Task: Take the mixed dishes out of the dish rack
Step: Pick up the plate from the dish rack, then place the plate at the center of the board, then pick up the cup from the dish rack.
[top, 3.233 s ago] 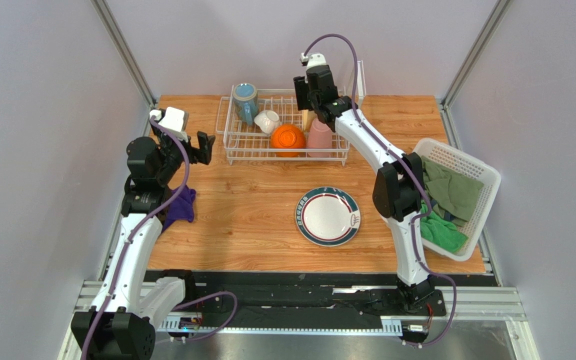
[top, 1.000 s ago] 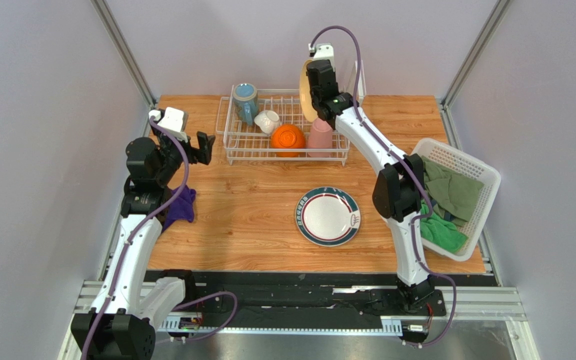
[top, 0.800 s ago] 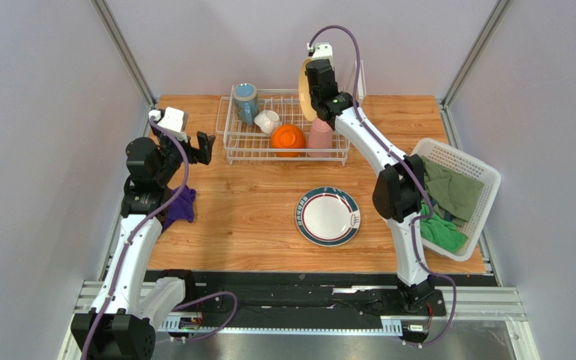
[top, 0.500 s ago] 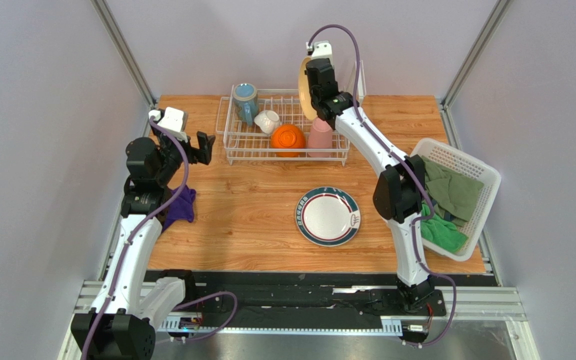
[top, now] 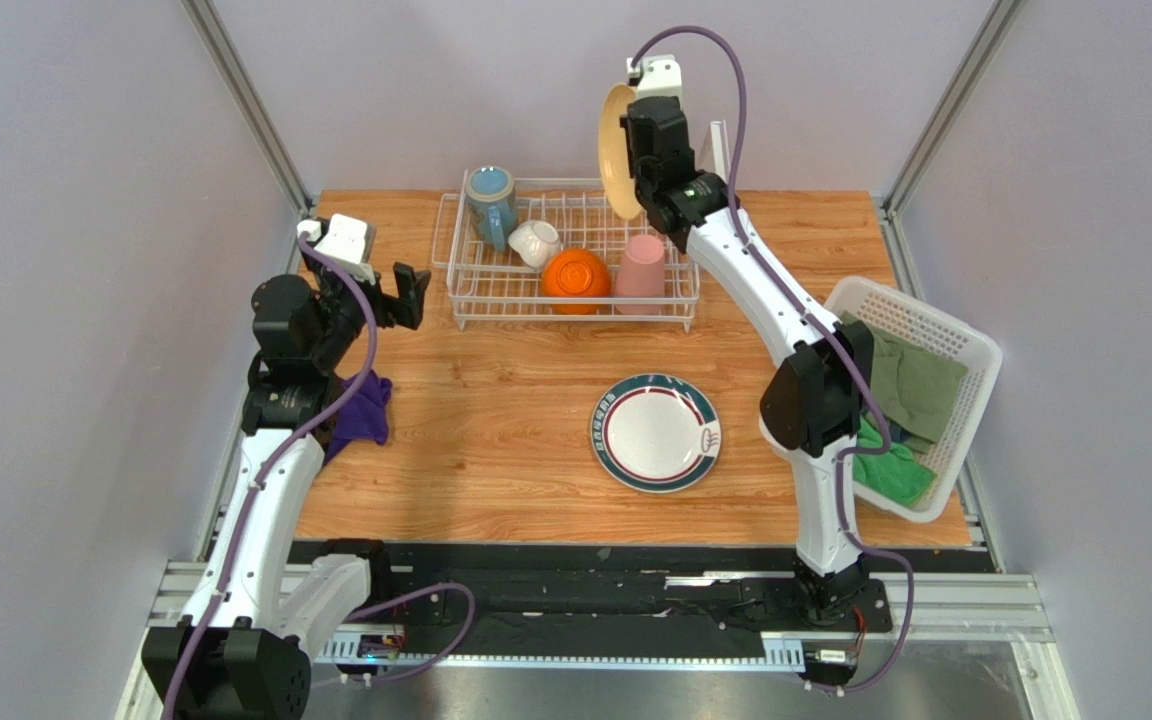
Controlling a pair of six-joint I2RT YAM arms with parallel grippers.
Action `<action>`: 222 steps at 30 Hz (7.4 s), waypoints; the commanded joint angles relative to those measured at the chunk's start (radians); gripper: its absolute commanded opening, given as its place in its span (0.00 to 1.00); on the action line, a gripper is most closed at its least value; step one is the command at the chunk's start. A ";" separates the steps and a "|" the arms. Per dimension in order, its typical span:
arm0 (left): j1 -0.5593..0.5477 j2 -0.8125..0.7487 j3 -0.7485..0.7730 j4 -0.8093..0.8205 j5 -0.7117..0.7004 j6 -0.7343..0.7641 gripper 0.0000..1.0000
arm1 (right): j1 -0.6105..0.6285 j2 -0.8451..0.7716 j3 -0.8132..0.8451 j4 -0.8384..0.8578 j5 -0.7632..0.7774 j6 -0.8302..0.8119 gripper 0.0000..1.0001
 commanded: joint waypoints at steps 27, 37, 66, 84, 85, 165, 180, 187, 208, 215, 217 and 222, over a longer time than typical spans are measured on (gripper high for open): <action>0.004 -0.012 -0.003 0.033 0.035 -0.015 0.97 | -0.058 -0.456 -0.245 -0.179 -0.327 0.149 0.00; 0.004 0.006 -0.005 0.030 0.069 -0.016 0.97 | -0.162 -0.686 -0.532 -0.216 -0.576 0.177 0.00; 0.004 0.035 0.006 0.012 0.090 -0.015 0.97 | -0.379 -0.810 -1.106 -0.189 -1.288 -0.043 0.00; 0.004 0.040 0.007 0.012 0.101 -0.016 0.97 | -0.380 -0.511 -1.101 -0.210 -1.390 -0.156 0.00; 0.004 0.040 0.007 0.012 0.101 -0.018 0.97 | -0.380 -0.506 -1.102 -0.210 -1.387 -0.159 0.00; 0.004 0.066 0.052 -0.054 0.139 -0.005 0.99 | -0.242 -0.744 -1.062 -0.172 -0.917 -0.170 0.83; 0.003 0.097 0.064 -0.071 0.164 0.002 0.99 | -0.167 -0.596 -0.682 -0.176 -0.793 -0.184 0.99; 0.003 0.104 0.063 -0.068 0.159 0.007 0.99 | -0.121 -0.451 -0.533 -0.201 -0.693 -0.202 1.00; 0.003 0.109 0.060 -0.067 0.152 0.007 0.99 | -0.101 -0.172 -0.331 -0.219 -0.634 -0.182 1.00; 0.004 0.109 0.060 -0.067 0.153 0.007 0.99 | -0.101 -0.121 -0.308 -0.219 -0.630 -0.181 1.00; 0.003 0.109 0.060 -0.067 0.152 0.007 0.99 | -0.101 -0.108 -0.304 -0.219 -0.630 -0.181 1.00; 0.003 0.107 0.060 -0.065 0.152 0.010 0.99 | -0.101 -0.089 -0.304 -0.218 -0.630 -0.178 0.98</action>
